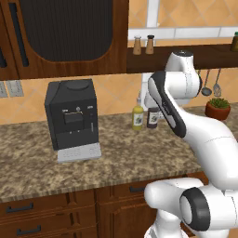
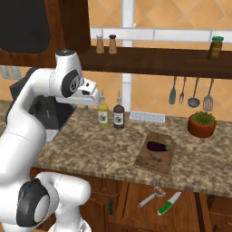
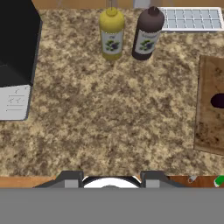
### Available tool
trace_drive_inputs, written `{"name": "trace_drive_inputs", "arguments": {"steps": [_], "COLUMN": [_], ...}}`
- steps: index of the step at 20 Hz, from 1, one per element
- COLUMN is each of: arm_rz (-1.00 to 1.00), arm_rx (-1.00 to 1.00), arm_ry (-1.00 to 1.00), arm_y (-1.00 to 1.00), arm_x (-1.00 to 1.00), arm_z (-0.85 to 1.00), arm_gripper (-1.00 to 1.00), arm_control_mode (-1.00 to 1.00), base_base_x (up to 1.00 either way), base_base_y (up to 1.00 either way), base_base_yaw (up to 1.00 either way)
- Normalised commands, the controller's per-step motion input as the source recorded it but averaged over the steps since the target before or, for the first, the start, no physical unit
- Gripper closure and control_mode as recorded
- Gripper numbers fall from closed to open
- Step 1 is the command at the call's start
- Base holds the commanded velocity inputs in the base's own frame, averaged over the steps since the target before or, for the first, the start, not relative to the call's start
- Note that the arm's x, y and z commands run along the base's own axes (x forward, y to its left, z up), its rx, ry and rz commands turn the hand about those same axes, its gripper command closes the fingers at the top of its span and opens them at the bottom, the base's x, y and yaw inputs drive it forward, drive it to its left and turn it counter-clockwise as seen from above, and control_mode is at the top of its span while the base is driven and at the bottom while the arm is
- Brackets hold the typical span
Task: Place the appropriate cutting tool for cutting the eggplant skin on the cutting board.
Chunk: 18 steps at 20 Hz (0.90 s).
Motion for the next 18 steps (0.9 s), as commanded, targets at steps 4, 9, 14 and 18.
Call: {"name": "trace_drive_inputs", "arguments": {"steps": [4,9,14,18], "arm_rz": [0.00,-0.01,-0.04,-0.09], "arm_rx": [-0.01,0.03,0.11,0.11], "arm_ry": [-0.02,-0.03,0.09,0.17], "arm_y": [-0.14,-0.96,-1.00,-1.00], "arm_x": [-0.19,-0.81,-0.94,-0.84], "arm_z": [-0.06,-0.48,-0.53,-0.72], "arm_gripper": [-1.00,-1.00,-1.00,-1.00], "arm_control_mode": [-1.00,-1.00,-1.00,-1.00], "base_base_x": [0.00,0.00,0.00,0.00], "base_base_y": [0.00,0.00,0.00,0.00], "base_base_yaw": [0.00,0.00,0.00,0.00]}}
